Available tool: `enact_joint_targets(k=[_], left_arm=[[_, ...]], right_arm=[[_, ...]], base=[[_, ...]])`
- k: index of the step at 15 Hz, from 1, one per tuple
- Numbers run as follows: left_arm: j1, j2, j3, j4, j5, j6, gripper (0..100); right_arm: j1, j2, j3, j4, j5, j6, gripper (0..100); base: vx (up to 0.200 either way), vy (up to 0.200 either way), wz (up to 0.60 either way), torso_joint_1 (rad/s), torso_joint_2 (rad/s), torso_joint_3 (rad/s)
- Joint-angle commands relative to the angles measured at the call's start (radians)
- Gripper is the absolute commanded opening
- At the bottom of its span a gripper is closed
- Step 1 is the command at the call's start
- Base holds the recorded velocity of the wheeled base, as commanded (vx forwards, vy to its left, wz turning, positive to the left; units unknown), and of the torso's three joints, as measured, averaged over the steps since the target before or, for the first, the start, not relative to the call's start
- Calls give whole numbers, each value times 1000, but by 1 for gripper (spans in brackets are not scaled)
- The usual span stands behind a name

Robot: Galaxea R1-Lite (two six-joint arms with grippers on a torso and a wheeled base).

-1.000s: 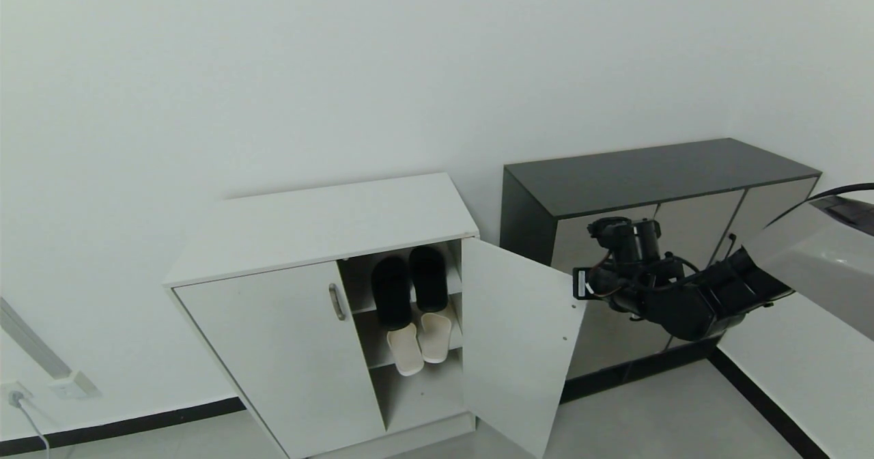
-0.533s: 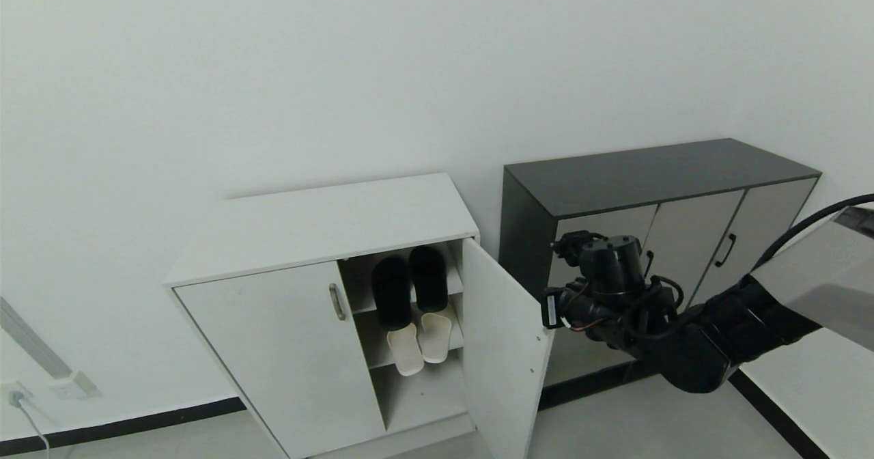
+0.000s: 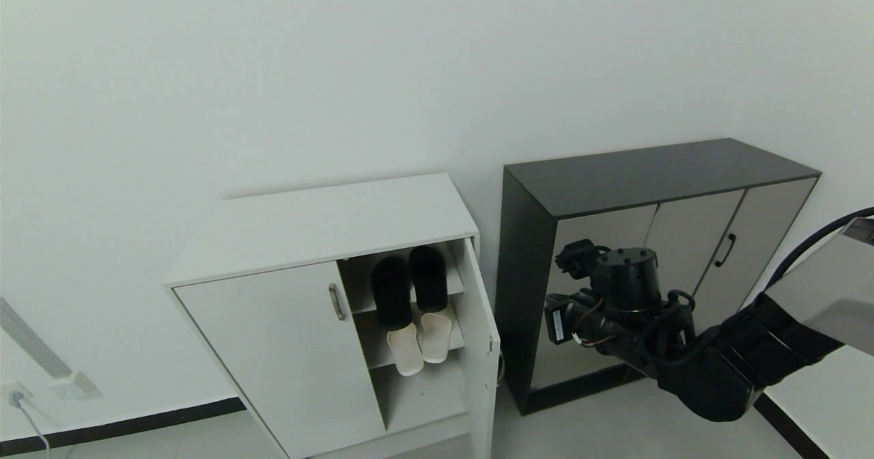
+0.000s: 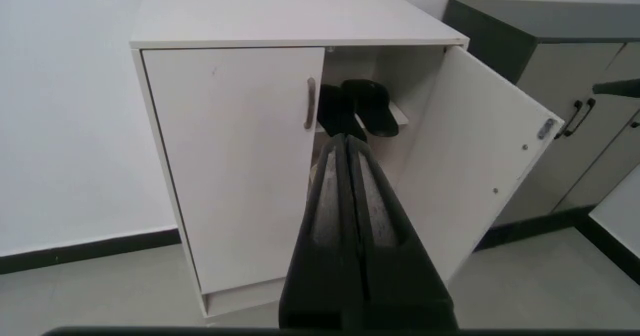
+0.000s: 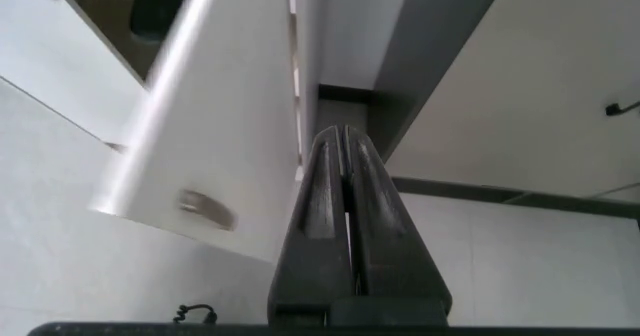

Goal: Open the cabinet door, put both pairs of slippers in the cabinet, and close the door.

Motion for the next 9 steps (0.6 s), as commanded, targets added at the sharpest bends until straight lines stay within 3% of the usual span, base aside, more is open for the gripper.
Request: enact_joint_targets(k=[1,4,9], left_arm=[[0,0,0,0,0,0,0],[0,0,0,0,0,0,0],[0,0,0,0,0,0,0]], right_arm=[[3,-3,2,-1,1,0,0],[18,1,17,-34,-1,-11,0],[24,4,33,-41,9,-20,0]], base=[[0,0,0,0,0,0],[0,0,0,0,0,0],[0,0,600,3,1,1]])
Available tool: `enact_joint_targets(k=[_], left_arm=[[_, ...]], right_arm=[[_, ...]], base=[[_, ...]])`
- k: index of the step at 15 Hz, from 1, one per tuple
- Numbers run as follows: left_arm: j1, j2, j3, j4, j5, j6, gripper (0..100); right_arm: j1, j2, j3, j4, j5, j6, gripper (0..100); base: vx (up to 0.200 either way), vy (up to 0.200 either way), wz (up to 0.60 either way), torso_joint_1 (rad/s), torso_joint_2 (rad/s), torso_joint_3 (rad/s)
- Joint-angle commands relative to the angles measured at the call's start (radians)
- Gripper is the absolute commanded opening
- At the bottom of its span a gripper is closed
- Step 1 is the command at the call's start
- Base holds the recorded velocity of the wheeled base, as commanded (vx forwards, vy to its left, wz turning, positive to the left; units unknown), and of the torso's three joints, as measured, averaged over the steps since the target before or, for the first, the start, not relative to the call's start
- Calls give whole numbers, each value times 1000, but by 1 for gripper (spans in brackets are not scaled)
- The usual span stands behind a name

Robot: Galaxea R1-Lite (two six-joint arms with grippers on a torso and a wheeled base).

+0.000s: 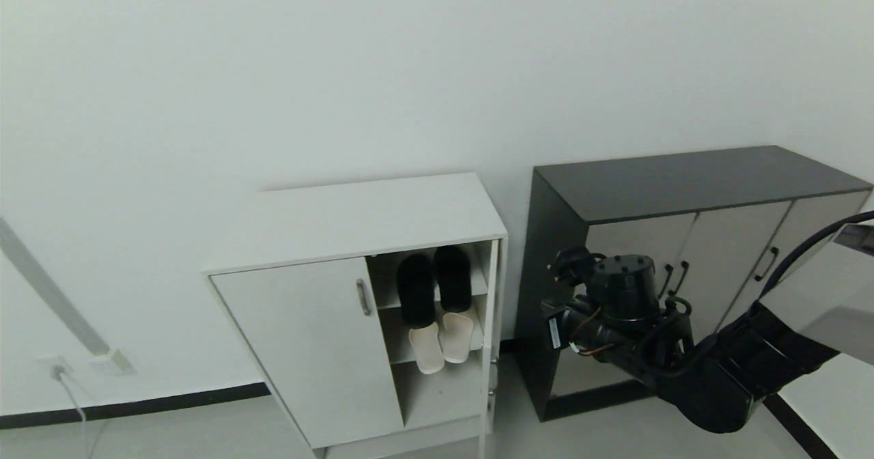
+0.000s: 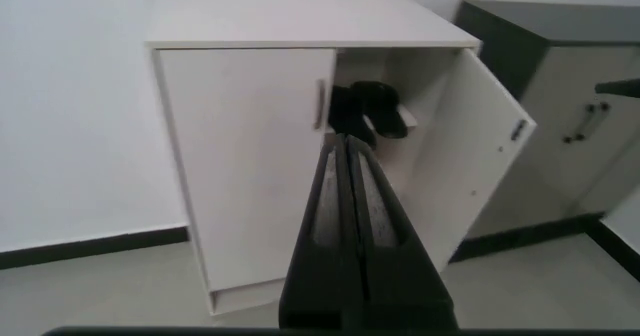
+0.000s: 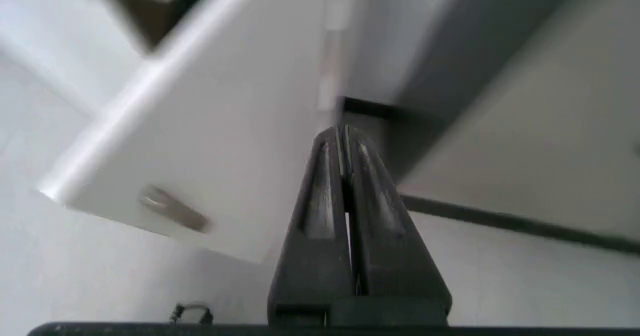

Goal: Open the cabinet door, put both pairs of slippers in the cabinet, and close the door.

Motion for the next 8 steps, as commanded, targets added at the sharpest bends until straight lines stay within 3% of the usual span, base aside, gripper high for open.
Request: enact_joint_targets(k=[1,8], left_arm=[[0,0,0,0,0,0,0],[0,2,0,0,0,0,0]], right_arm=[[1,1,3,-7,7,1,0],[-10,0,68,-97,92,-26,0]], base=[[0,0,600,12,12,2],[0,0,0,0,0,0]])
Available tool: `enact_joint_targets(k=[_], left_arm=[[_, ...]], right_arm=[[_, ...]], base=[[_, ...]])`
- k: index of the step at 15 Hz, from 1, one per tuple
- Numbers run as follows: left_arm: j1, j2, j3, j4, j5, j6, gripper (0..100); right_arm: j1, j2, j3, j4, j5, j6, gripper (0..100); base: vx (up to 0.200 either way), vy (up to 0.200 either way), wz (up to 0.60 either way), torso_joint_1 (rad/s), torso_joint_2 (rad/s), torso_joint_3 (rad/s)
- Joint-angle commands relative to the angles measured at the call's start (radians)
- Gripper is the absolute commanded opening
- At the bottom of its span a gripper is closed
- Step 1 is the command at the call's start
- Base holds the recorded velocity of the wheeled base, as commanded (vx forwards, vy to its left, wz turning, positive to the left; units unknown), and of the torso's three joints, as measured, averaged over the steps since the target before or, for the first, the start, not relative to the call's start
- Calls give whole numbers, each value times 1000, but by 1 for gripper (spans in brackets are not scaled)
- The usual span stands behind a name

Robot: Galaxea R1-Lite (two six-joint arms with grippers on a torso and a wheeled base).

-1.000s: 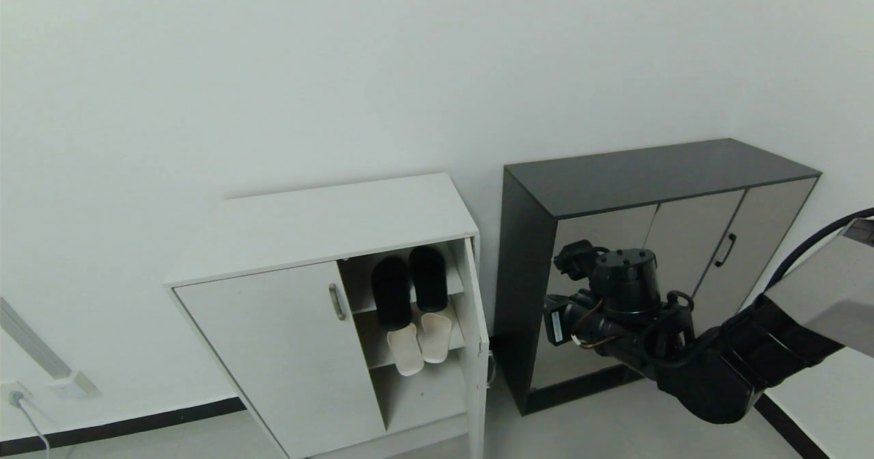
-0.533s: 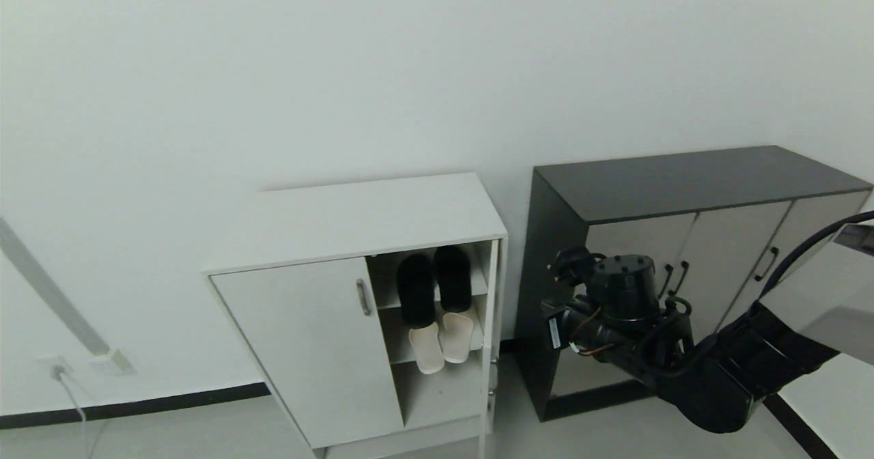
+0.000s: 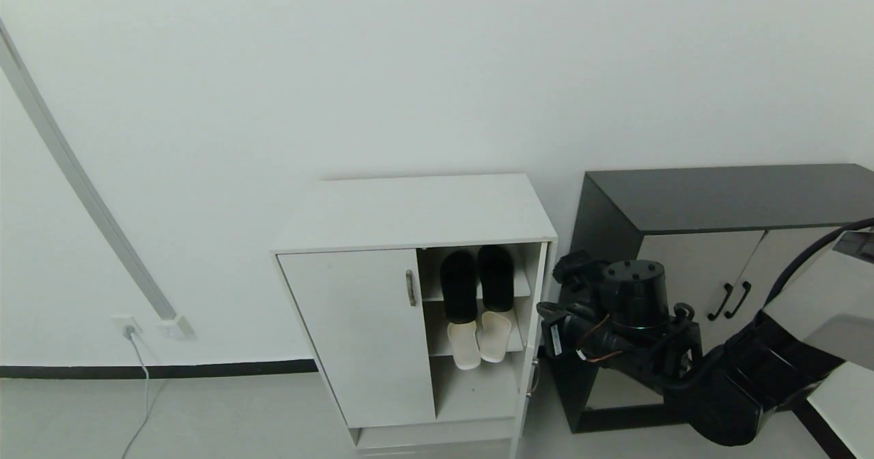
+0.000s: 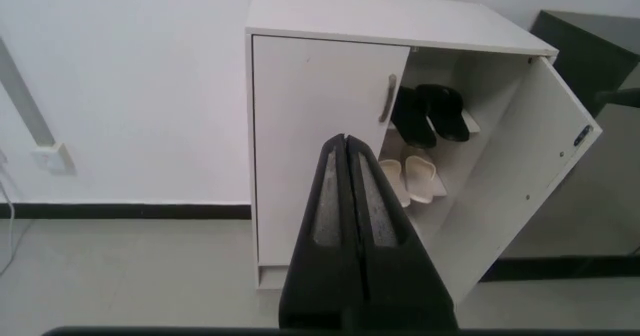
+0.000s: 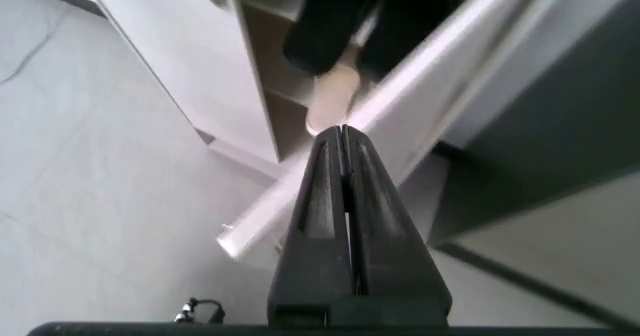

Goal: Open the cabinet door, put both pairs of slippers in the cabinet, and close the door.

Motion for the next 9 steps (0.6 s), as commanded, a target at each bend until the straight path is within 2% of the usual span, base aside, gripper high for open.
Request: enact_joint_targets(k=[1,9], left_arm=[[0,0,0,0,0,-1,0],[0,0,0,0,0,-1,0]], right_arm=[[-17,-1,25,-11,2,-20,0],[-35,70,45,-14,4,-52,0]], base=[[0,0,0,0,0,0],[0,0,0,0,0,0]])
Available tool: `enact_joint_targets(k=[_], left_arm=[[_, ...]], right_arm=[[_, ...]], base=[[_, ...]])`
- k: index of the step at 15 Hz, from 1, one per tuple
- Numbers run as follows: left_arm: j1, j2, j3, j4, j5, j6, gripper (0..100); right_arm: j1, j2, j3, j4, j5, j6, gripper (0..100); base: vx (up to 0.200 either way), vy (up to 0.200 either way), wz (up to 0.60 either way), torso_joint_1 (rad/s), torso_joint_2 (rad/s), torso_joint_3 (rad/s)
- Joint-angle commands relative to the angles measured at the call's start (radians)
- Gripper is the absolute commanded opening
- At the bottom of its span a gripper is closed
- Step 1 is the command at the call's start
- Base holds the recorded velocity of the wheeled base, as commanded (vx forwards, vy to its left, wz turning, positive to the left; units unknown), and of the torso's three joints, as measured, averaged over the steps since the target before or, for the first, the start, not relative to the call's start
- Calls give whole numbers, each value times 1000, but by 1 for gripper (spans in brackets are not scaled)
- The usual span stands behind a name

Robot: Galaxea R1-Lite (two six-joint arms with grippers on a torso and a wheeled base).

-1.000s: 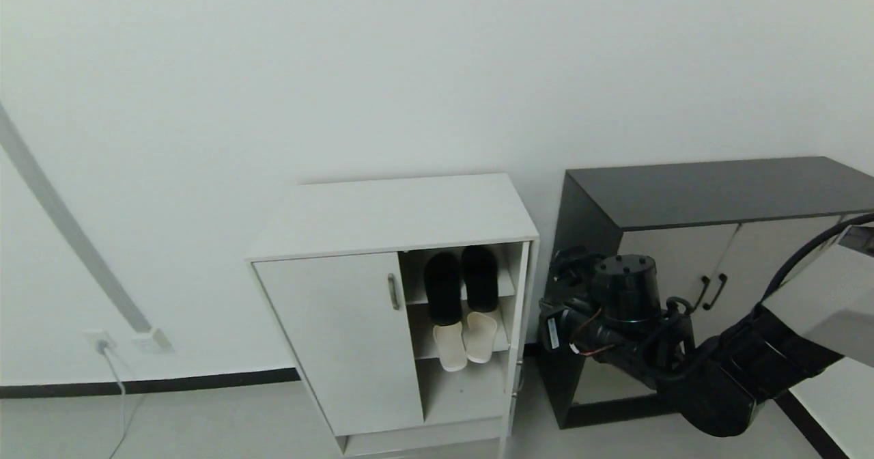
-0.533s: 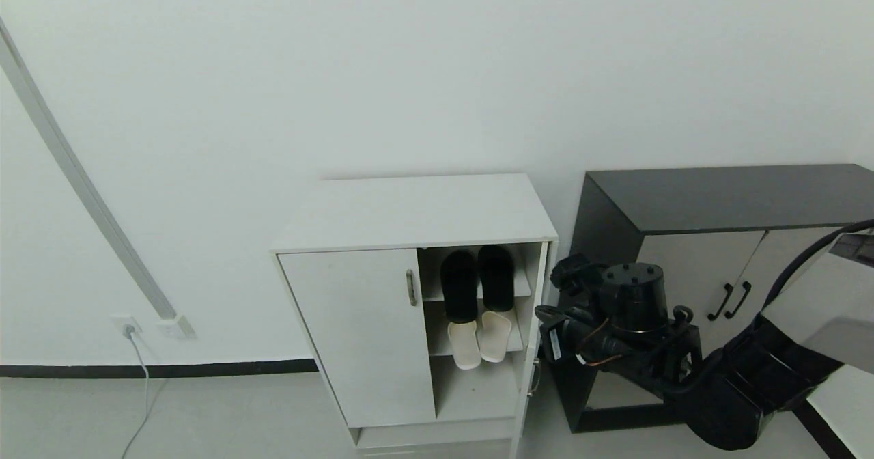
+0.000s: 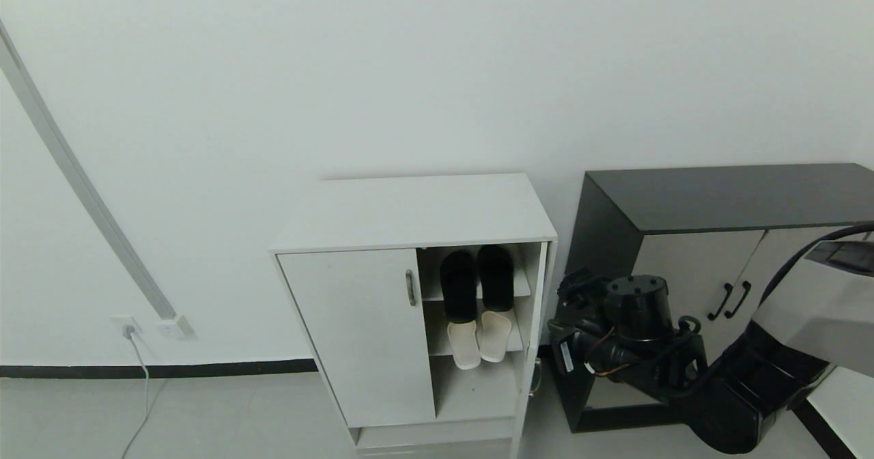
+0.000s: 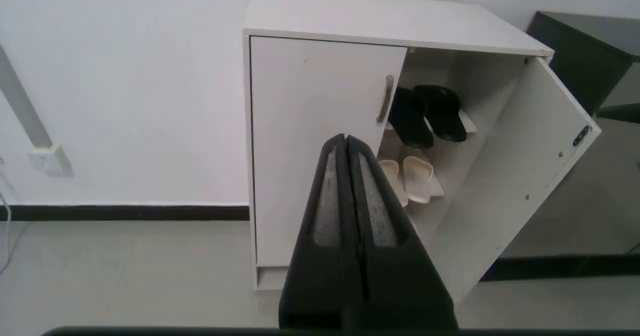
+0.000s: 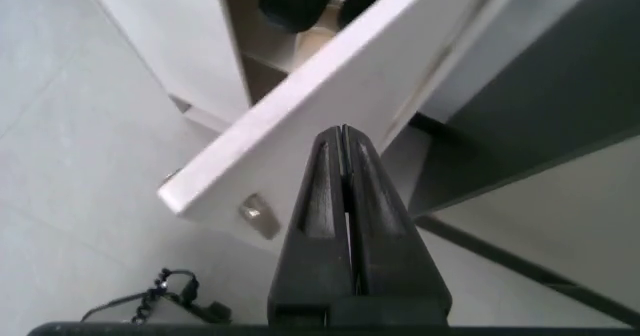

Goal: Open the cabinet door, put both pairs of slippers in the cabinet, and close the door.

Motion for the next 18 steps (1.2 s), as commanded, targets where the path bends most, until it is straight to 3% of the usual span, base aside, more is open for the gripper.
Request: enact_joint_targets(k=[1,4,6,12,15,17,18], left_arm=[[0,2,0,0,0,0,0],[0,0,0,0,0,0,0],[0,0,0,0,0,0,0],[0,0,0,0,0,0,0],[0,0,0,0,0,0,0],[0,0,0,0,0,0,0],[0,2,2,0,0,1,0]], right_arm=[[3,48,-12,-13,0,0,0],[45,172,-89,-114,-1,37,0],[80,253,-167,-251,-3,149,0],[88,199,-92,-317,51,163,0],[83,130,14,-369,150,147,0],[80,57,111,-375,264,140,0],[77,-2,200,-377,374,118,0]], base=[[0,0,0,0,0,0],[0,0,0,0,0,0],[0,0,0,0,0,0],[0,0,0,0,0,0],[0,0,0,0,0,0],[0,0,0,0,0,0],[0,0,0,0,0,0]])
